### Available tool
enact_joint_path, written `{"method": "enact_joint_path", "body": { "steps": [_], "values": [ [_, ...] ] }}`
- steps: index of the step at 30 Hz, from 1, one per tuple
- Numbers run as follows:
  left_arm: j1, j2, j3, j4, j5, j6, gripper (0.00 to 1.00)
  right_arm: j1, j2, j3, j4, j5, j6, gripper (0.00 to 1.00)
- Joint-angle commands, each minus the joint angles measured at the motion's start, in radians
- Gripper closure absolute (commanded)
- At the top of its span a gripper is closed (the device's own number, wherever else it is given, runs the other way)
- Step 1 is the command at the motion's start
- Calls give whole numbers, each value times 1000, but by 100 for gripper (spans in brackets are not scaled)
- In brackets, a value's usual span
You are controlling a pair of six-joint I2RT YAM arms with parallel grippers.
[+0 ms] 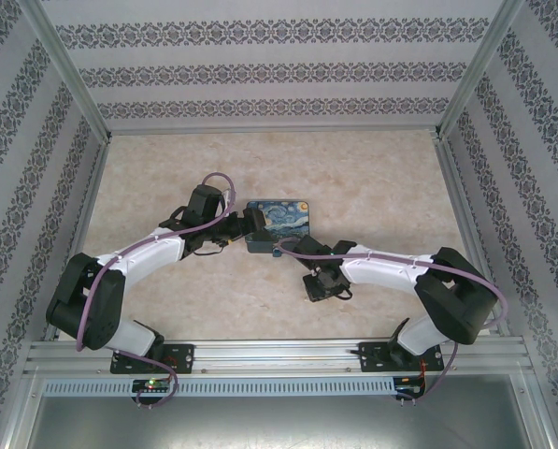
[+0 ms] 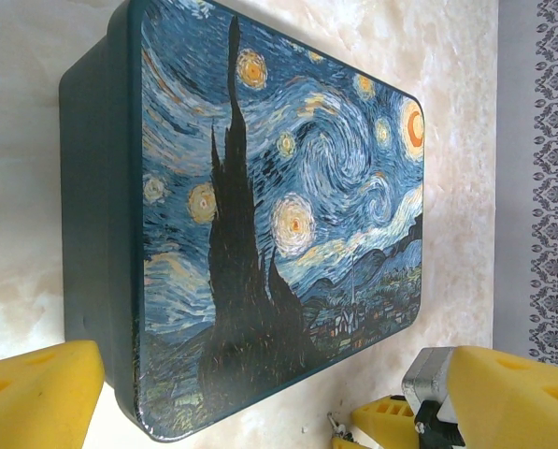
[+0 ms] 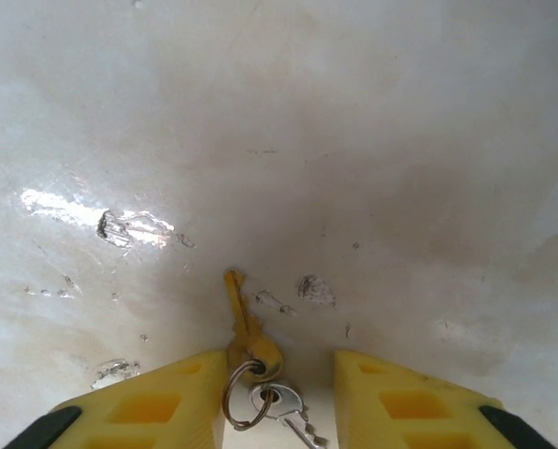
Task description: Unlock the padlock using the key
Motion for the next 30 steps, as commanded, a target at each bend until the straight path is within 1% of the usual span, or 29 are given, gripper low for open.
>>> {"method": "enact_joint_path", "body": {
  "steps": [1, 6, 10, 11, 19, 30],
  "values": [
    [-14, 10, 8, 36, 15, -17, 5, 9, 68, 6, 36, -7, 11, 70],
    [-14, 6, 6, 34, 13, -16, 5, 9, 101, 9, 54, -17, 5, 83],
    [-14, 4, 4, 35, 12, -17, 5, 9, 92, -2, 53, -12, 2, 95],
    [-13, 6, 3, 35, 12, -17, 5, 9, 86, -2, 51, -9, -1, 100],
    [-14, 4, 6, 48, 24, -32, 5, -18, -5, 6, 43, -23, 7, 100],
    [-13, 7, 8, 90, 62, -86, 5, -84, -175, -6, 77, -107, 38, 100]
  ]
}}
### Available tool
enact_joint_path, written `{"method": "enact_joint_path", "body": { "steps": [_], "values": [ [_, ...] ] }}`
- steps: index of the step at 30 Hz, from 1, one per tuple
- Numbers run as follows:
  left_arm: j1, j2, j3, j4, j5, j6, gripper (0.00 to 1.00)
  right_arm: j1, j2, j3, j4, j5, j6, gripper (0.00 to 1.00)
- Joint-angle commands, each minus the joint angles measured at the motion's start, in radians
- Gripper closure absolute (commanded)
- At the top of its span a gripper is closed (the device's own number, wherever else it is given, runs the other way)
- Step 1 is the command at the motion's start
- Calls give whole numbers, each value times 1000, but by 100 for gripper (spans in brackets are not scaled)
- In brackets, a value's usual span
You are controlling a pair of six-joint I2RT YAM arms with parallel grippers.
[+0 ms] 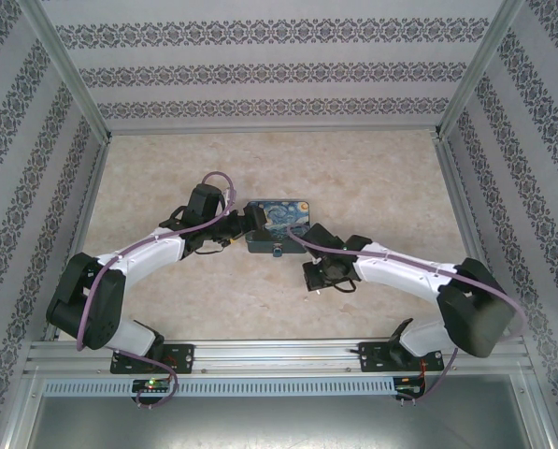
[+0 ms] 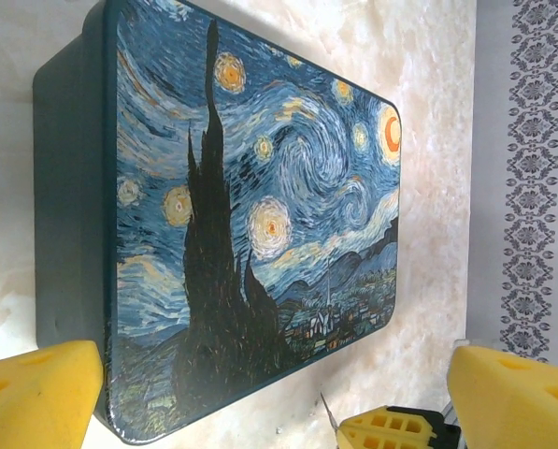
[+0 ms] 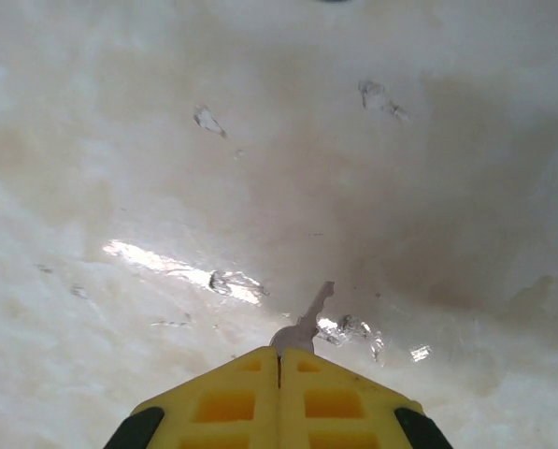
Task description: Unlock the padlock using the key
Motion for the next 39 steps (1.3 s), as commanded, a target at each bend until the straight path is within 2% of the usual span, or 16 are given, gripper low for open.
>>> {"method": "enact_joint_path", "body": {
  "steps": [1, 10, 19, 30, 39],
  "values": [
    [-14, 4, 9, 58, 37, -37, 5, -23, -57, -20, 27, -45, 23, 100],
    [-25, 11, 21, 132, 91, -127, 5, -108, -182, -21, 134, -168, 27, 100],
    [-77, 48, 94, 165, 147, -189, 12, -192, -191, 0, 292, -379, -46, 100],
    [-132, 87, 94, 234, 145, -243, 24, -250, -139, 5, 441, -451, 61, 100],
    [-139, 114, 39, 401, 157, -448, 33, -256, -148, -7, 496, -455, 109, 100]
  ]
}}
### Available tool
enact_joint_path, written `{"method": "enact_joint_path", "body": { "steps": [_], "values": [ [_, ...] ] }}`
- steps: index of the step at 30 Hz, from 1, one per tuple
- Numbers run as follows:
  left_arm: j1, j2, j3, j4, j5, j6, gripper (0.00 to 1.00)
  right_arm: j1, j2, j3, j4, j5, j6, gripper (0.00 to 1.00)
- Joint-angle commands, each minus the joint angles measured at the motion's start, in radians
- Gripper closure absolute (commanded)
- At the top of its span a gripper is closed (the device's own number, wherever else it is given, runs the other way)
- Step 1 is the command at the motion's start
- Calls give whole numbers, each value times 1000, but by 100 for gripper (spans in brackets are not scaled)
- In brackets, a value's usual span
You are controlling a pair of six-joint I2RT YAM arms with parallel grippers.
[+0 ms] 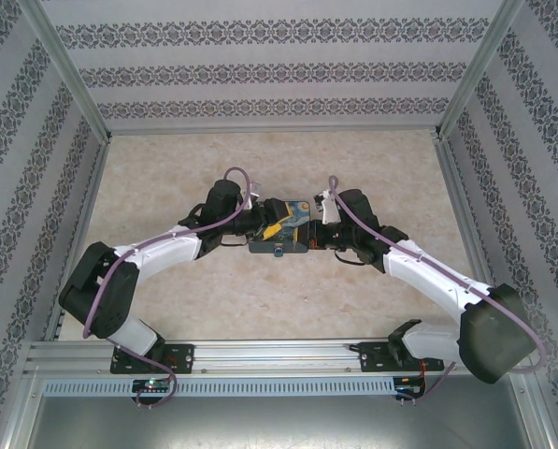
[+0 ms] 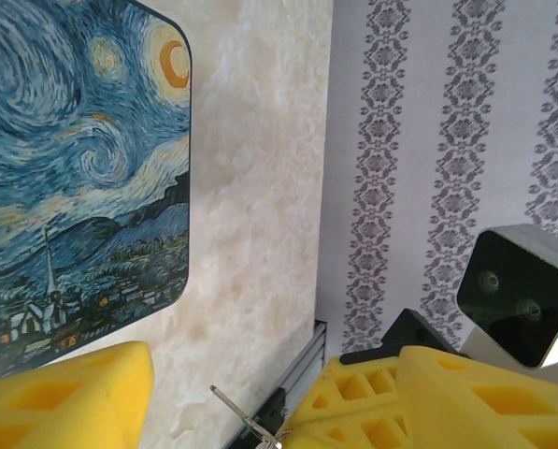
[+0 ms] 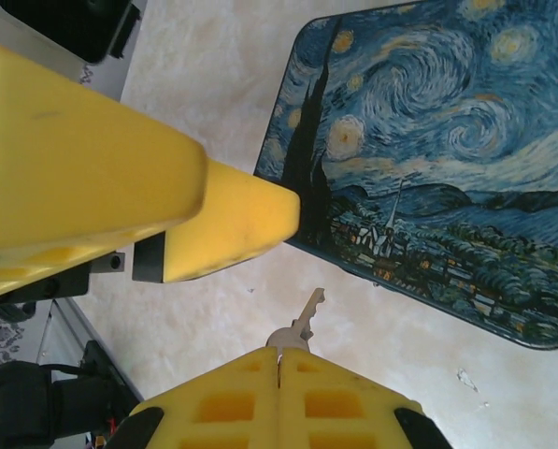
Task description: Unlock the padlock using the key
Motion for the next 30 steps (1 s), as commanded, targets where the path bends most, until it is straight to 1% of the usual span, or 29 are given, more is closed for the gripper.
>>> {"method": "enact_joint_path", "body": {
  "steps": [1, 6, 10, 16, 20, 30],
  "values": [
    [-17, 28, -26, 133, 26, -132, 35, -9, -6, 5, 45, -15, 27, 100],
    [-25, 52, -50, 201, 31, -243, 45, -9, -9, -1, 59, -10, 34, 100],
    [-36, 64, -52, 238, 29, -290, 48, -9, -8, -1, 67, -10, 35, 100],
    [-47, 70, -37, 237, 23, -309, 54, -9, 0, -3, 75, -17, 32, 100],
    [-50, 70, -33, 224, 17, -307, 61, -9, 2, -7, 80, -19, 30, 100],
    [-55, 76, -30, 201, 7, -293, 72, -10, -5, -21, 84, -21, 28, 100]
  ]
}}
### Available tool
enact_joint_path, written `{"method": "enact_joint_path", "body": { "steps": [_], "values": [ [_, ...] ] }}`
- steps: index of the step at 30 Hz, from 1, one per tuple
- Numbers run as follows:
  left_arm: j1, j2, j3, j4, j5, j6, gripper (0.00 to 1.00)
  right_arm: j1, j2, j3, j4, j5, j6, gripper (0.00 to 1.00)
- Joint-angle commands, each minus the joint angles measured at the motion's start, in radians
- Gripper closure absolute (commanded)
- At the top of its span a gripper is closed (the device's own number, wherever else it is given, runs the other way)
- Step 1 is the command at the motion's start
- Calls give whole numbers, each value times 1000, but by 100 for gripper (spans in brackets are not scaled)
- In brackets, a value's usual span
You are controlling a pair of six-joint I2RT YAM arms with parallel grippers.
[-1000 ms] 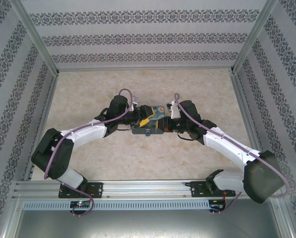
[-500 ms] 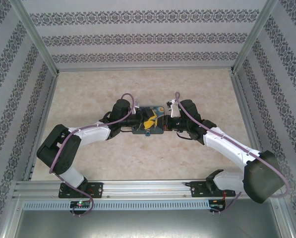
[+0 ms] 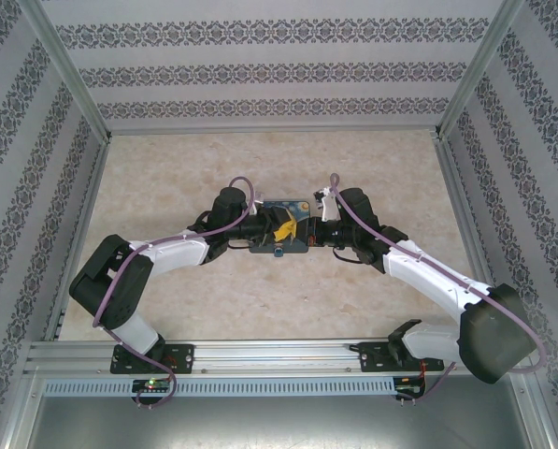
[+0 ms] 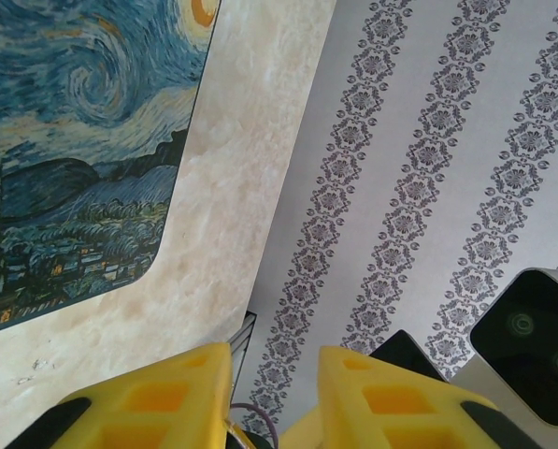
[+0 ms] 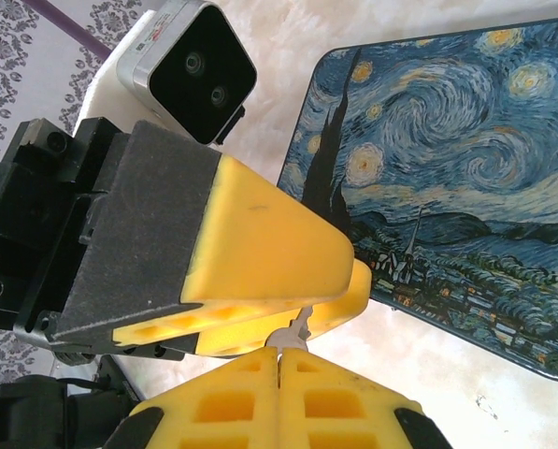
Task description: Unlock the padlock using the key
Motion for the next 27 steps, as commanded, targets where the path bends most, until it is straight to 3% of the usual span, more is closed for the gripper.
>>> {"method": "enact_joint_path", "body": {
  "steps": [1, 21, 22, 23, 25, 27],
  "values": [
    [-17, 9, 15, 18, -7, 7, 74, -10, -4, -17, 30, -20, 3, 100],
    [-19, 10, 24, -12, -16, 42, 100, -15, -6, -17, 28, -10, 11, 100],
    [-19, 11, 24, -12, -18, 48, 100, -19, -10, -16, 19, -3, 12, 92],
    [-18, 10, 24, -10, -20, 59, 100, -28, -19, -19, 14, 3, 16, 77],
    [-15, 4, 29, -12, -31, 101, 100, -54, -49, -38, 26, 14, 37, 56],
    [-11, -5, 33, -2, -42, 158, 100, -86, -78, -59, 44, 16, 65, 47]
  ]
}}
